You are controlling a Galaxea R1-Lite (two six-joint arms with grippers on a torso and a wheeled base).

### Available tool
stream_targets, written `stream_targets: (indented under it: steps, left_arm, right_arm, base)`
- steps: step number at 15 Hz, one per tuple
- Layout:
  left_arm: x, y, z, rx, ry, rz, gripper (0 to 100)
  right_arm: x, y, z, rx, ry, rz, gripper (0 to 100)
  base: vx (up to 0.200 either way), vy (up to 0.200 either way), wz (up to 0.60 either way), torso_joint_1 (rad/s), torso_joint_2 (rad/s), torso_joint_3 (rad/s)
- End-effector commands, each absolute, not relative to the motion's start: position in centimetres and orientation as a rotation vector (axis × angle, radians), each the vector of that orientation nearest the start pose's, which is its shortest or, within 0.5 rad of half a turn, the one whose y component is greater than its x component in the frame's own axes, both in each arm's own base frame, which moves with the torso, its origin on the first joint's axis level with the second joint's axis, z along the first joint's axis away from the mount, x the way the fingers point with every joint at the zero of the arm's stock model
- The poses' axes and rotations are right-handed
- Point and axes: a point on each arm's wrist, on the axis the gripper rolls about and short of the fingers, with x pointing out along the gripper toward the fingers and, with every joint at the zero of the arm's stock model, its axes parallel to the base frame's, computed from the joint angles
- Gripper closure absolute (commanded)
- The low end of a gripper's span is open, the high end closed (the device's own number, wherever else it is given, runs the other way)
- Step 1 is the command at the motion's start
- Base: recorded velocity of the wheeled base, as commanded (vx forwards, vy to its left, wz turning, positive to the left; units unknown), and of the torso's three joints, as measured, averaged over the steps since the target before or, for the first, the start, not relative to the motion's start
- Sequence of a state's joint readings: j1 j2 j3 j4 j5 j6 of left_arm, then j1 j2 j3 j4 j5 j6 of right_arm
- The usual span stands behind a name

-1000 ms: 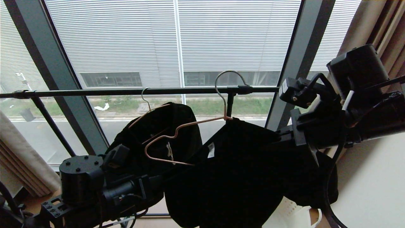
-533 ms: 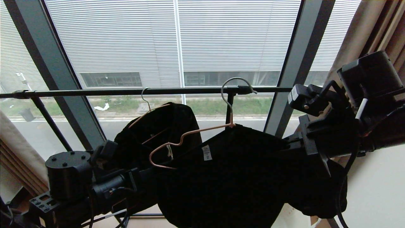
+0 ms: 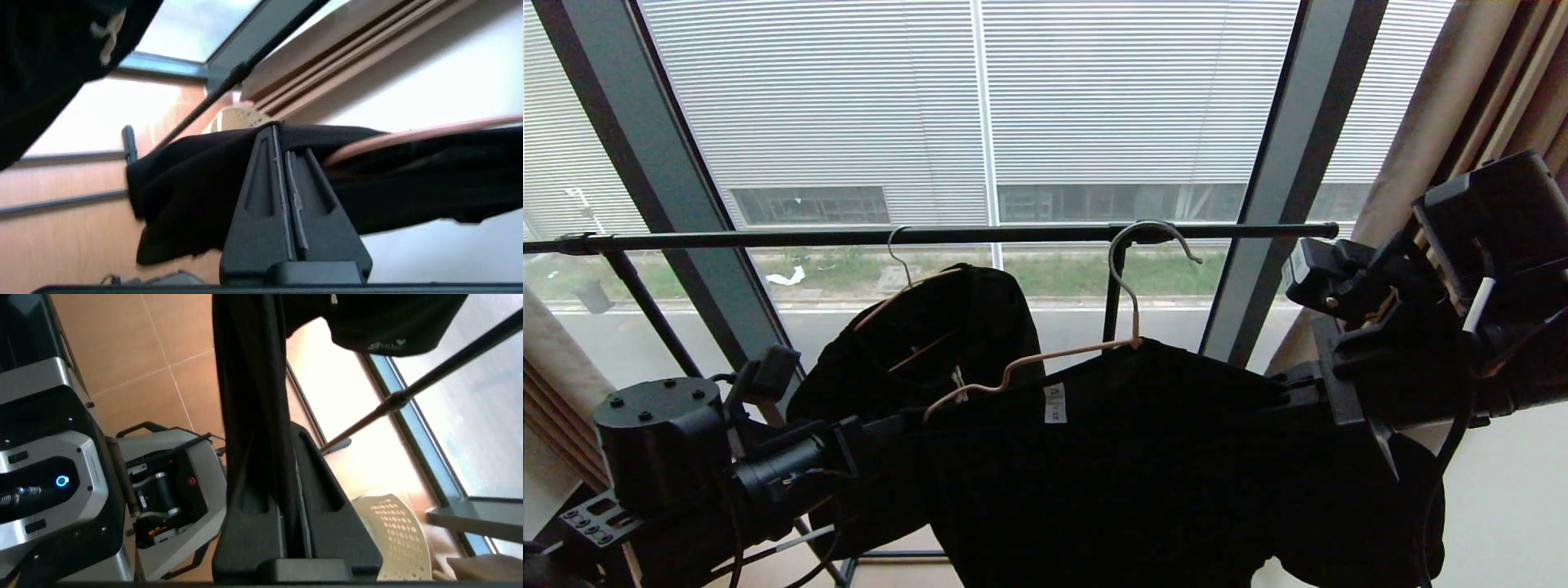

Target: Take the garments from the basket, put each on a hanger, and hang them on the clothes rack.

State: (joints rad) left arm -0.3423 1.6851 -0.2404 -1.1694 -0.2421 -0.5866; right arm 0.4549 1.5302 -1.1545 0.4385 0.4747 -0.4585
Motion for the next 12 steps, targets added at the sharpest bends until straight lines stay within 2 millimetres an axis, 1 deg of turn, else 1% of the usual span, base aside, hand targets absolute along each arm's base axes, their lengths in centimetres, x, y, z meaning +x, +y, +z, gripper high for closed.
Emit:
stream_targets:
  steps: [1,3,5,7,8,9,11,12]
  left_arm:
    - [21.0,-8.1,11.5,-0.543,0.402,-0.499,100]
    - [20.5,-8.4,12.3,-0.519,0.365,-0.535,100]
    - [20.0,-9.0,13.1,-0.499,0.338,-0.576,100]
    - [20.0,-9.4,13.4,-0.473,0.321,-0.602,100]
    - [20.2,-9.6,13.7,-0.453,0.302,-0.614,100]
    - [20.3,-9.7,13.8,-0.452,0.297,-0.616,100]
    - [20.1,-10.3,14.0,-0.445,0.293,-0.646,100]
    - [20.1,-10.4,14.0,-0.445,0.294,-0.65,100]
  right_arm:
    - [21.7,11.8,23.2,-0.394,0.63,1.05,100]
    - [21.7,11.9,23.2,-0.401,0.623,1.045,100]
    - [21.9,12.0,22.5,-0.401,0.589,1.039,100]
    - [21.8,12.0,21.8,-0.401,0.579,1.041,100]
    - [21.5,12.3,21.4,-0.404,0.574,1.059,100]
    - [21.3,12.4,21.4,-0.406,0.571,1.064,100]
    - [21.1,12.5,20.5,-0.403,0.566,1.07,100]
    - [21.2,12.5,20.4,-0.403,0.561,1.069,100]
  base:
    - [0.0,0.0,0.0,0.0,0.0,0.0]
    - [0.0,0.0,0.0,0.0,0.0,0.0]
    - [0.0,0.0,0.0,0.0,0.0,0.0]
    - [0.0,0.0,0.0,0.0,0.0,0.0]
    - [0.0,0.0,0.0,0.0,0.0,0.0]
    - [0.0,0.0,0.0,0.0,0.0,0.0]
    - [0.0,0.0,0.0,0.0,0.0,0.0]
    - [0.0,0.0,0.0,0.0,0.0,0.0]
